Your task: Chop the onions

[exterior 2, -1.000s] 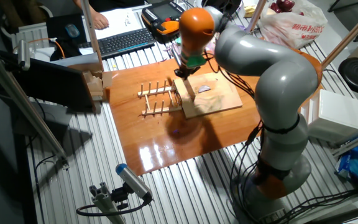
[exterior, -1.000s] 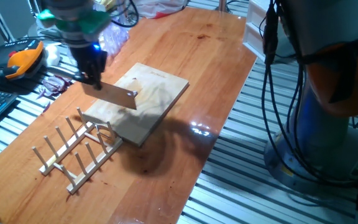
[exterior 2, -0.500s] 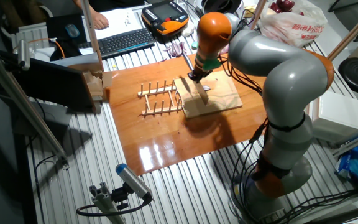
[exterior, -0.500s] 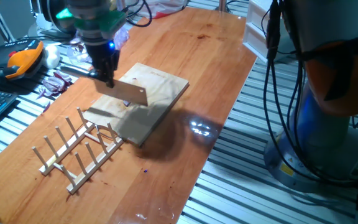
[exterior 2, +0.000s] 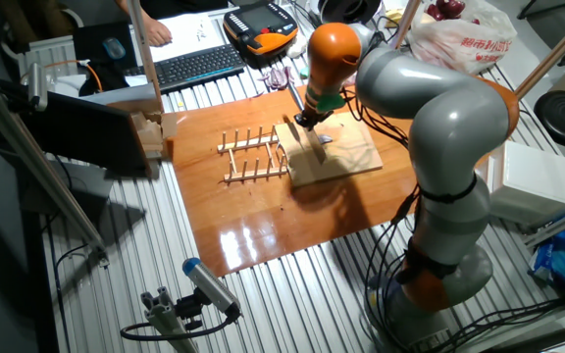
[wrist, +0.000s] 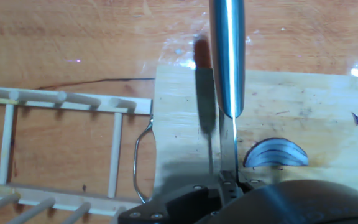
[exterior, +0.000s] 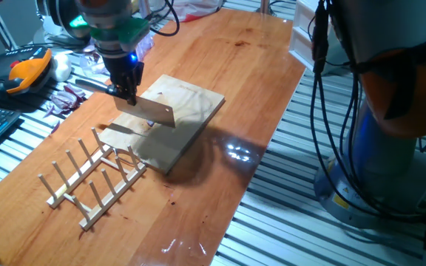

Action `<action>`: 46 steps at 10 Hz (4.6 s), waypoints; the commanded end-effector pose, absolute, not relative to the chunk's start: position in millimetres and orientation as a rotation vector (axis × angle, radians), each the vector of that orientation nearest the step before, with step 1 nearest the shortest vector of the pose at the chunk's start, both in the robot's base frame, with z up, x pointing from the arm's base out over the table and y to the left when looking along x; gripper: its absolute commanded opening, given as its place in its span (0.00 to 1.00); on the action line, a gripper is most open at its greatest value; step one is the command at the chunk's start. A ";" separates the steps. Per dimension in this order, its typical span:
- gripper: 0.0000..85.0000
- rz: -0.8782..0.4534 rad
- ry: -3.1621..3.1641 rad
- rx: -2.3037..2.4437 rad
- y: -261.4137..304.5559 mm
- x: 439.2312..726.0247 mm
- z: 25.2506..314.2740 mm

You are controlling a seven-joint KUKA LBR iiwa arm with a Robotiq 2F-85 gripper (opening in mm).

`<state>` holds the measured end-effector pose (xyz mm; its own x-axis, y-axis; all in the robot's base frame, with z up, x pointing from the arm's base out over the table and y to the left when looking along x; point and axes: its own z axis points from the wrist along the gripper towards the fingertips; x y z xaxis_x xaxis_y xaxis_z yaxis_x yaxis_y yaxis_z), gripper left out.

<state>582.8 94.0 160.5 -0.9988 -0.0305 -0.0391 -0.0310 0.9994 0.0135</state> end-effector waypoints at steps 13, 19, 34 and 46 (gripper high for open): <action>0.00 0.066 3.154 -0.120 50.7 598.0 157.0; 0.00 -0.013 3.121 -0.145 51.6 593.1 135.6; 0.00 -0.020 3.099 -0.165 46.0 589.8 103.9; 0.00 -0.025 3.126 -0.188 33.6 598.6 130.0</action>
